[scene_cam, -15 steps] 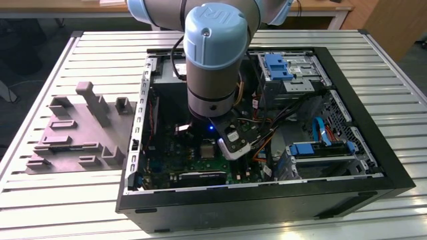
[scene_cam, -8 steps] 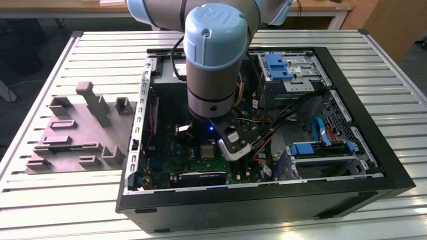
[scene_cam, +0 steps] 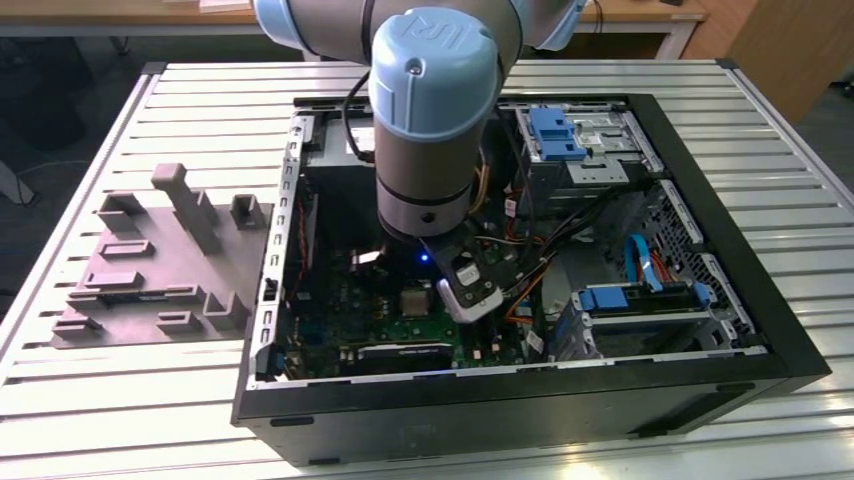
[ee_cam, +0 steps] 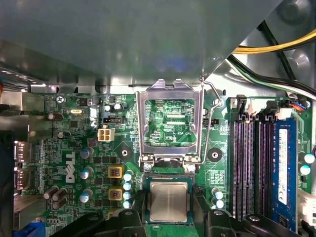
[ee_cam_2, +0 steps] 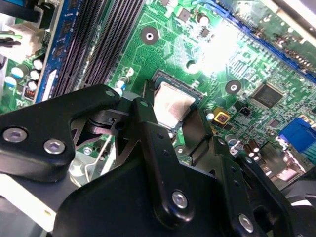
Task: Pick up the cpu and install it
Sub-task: 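Place the cpu into insertion slot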
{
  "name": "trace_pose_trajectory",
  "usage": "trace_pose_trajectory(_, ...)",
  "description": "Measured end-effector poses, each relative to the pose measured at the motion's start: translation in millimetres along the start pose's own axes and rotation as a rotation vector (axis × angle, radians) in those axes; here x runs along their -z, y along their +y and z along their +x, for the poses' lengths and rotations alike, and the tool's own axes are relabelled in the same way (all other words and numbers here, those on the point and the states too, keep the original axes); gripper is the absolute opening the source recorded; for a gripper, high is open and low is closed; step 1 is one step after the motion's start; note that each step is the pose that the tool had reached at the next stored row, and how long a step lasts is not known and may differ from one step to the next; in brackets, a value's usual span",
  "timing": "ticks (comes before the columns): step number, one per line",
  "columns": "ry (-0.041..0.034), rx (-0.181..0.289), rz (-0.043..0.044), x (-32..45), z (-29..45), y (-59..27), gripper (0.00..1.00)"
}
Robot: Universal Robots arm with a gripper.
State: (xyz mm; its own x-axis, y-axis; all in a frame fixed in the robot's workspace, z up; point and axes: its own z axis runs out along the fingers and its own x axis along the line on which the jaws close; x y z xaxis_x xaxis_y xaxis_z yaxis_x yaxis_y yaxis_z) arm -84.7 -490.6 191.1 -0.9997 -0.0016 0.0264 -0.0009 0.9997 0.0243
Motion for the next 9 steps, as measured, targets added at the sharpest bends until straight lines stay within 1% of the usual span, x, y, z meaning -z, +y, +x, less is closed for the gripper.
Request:
trace_pose_trajectory(6,0.0,0.0,0.0002,0.1,-0.2,-1.3,0.49)
trace_pose_trajectory(7,0.0,0.0,0.0,0.0,-0.2,-1.6,0.42)
trace_pose_trajectory(9,0.0,0.0,-0.0001,0.0,-0.2,-2.3,0.42)
